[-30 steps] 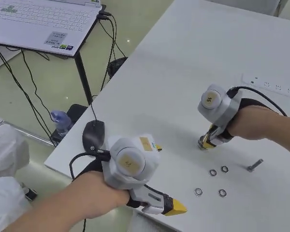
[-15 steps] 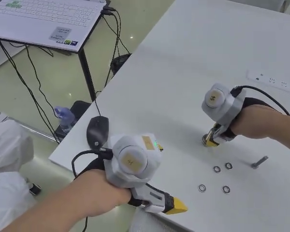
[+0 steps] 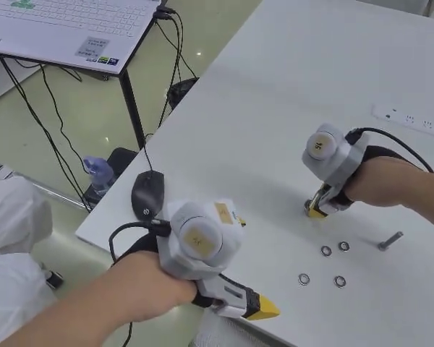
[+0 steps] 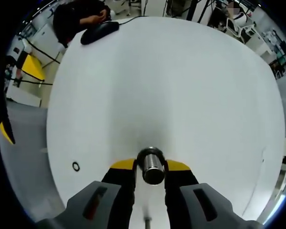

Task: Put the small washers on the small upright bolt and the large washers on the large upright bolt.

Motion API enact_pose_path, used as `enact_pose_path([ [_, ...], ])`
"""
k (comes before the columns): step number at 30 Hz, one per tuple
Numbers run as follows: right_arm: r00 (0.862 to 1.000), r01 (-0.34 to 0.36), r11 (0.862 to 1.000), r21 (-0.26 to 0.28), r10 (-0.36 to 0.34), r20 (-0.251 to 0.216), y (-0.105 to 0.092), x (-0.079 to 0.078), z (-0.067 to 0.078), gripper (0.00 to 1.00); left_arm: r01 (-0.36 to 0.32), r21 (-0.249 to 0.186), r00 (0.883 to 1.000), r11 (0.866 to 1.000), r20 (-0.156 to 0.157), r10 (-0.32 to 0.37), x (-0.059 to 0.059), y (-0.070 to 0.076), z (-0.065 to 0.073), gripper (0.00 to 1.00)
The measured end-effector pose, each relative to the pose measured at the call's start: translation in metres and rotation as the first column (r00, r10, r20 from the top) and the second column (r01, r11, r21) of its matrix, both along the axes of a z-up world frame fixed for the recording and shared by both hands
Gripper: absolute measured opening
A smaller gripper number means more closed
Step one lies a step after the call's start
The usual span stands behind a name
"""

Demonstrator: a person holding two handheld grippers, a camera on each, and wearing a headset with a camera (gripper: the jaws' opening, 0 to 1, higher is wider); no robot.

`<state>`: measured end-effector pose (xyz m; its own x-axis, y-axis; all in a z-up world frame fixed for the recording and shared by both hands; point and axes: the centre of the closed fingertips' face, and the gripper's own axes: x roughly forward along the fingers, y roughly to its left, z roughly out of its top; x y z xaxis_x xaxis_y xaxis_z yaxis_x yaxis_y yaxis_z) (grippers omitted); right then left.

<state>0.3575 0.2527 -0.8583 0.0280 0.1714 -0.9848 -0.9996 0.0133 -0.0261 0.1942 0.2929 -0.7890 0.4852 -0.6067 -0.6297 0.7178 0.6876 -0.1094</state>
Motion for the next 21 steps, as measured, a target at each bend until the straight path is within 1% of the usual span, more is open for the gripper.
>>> enact_pose_path([
  [3,1.000,-0.004,1.000,0.003,0.004,0.002,0.0000,0.0004,-0.0004,0.23,0.002,-0.003,1.000,1.000,-0.001,-0.002,0.0002,-0.0009,0.0002,0.82],
  [9,0.999,-0.033,0.999,-0.001,0.033,0.010,0.0006,0.0010,-0.0010,0.23,0.005,-0.011,1.000,1.000,-0.006,-0.005,0.0009,-0.0014,0.0009,0.82],
  [11,0.999,-0.036,0.999,0.001,0.036,0.010,0.0013,0.0019,-0.0006,0.24,0.000,-0.008,1.000,1.000,0.001,0.000,0.0031,-0.0003,0.0016,0.83],
  [13,0.999,-0.047,0.999,0.008,0.047,0.013,0.0025,0.0031,-0.0001,0.24,-0.001,-0.009,1.000,1.000,0.000,0.001,0.0041,0.0004,0.0021,0.83],
  [15,0.999,-0.047,0.999,0.011,0.047,0.006,0.0024,0.0031,0.0005,0.24,-0.001,-0.005,1.000,1.000,0.001,0.001,0.0044,0.0013,0.0021,0.83],
  [17,0.999,-0.042,0.999,0.018,0.042,-0.012,0.0022,0.0021,0.0015,0.27,0.000,-0.004,1.000,1.000,0.001,0.000,0.0042,0.0020,0.0020,0.83],
  [21,0.998,-0.059,0.998,0.029,0.059,-0.004,0.0020,0.0043,0.0062,0.31,0.000,-0.001,1.000,1.000,-0.004,0.000,0.0027,0.0026,0.0001,0.83],
])
